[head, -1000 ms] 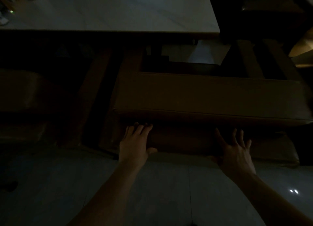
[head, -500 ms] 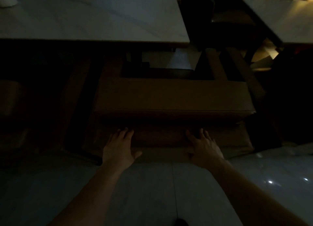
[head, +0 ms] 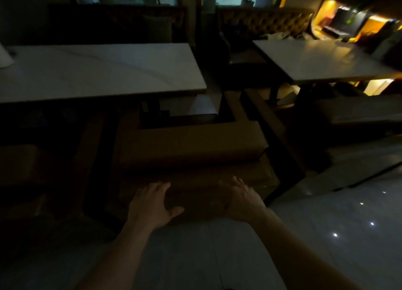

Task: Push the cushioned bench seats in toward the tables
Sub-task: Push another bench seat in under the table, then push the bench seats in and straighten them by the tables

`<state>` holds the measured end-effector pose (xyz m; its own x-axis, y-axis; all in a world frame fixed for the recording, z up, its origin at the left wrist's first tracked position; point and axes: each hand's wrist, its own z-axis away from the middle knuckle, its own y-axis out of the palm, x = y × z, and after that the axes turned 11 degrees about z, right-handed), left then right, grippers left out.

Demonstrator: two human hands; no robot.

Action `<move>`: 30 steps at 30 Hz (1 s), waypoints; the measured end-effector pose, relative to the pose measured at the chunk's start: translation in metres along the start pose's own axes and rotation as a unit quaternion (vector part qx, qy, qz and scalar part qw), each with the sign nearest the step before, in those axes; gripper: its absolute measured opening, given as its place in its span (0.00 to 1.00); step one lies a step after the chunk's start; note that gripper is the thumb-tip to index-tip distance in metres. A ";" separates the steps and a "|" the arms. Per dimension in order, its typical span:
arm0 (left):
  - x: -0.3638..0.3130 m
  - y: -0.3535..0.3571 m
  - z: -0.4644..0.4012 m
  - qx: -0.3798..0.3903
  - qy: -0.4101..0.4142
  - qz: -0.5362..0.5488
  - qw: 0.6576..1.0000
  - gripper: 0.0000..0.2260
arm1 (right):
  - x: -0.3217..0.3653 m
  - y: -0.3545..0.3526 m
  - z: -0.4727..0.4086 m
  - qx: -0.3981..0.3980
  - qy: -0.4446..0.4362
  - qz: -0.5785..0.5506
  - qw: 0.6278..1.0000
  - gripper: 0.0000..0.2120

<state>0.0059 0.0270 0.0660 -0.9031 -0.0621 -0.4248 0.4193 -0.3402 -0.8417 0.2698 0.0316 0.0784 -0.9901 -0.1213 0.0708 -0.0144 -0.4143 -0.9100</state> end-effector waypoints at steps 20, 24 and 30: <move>-0.242 0.070 0.018 0.024 0.045 0.006 0.999 0.41 | -0.231 -0.025 0.107 -0.043 0.048 -0.065 0.996 0.35; -0.243 0.084 0.014 0.004 0.029 0.023 0.999 0.40 | -0.259 -0.008 0.095 -0.045 0.055 -0.044 0.996 0.37; -0.187 0.087 0.002 -0.026 -0.029 0.040 0.998 0.38 | -0.239 0.020 0.052 -0.032 0.023 -0.045 0.998 0.30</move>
<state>0.2113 0.0075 0.0727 -0.8695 -0.1424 -0.4730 0.4937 -0.2820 -0.8226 0.5131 0.0050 0.0643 -0.9897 -0.0451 0.1357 -0.1104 -0.3621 -0.9256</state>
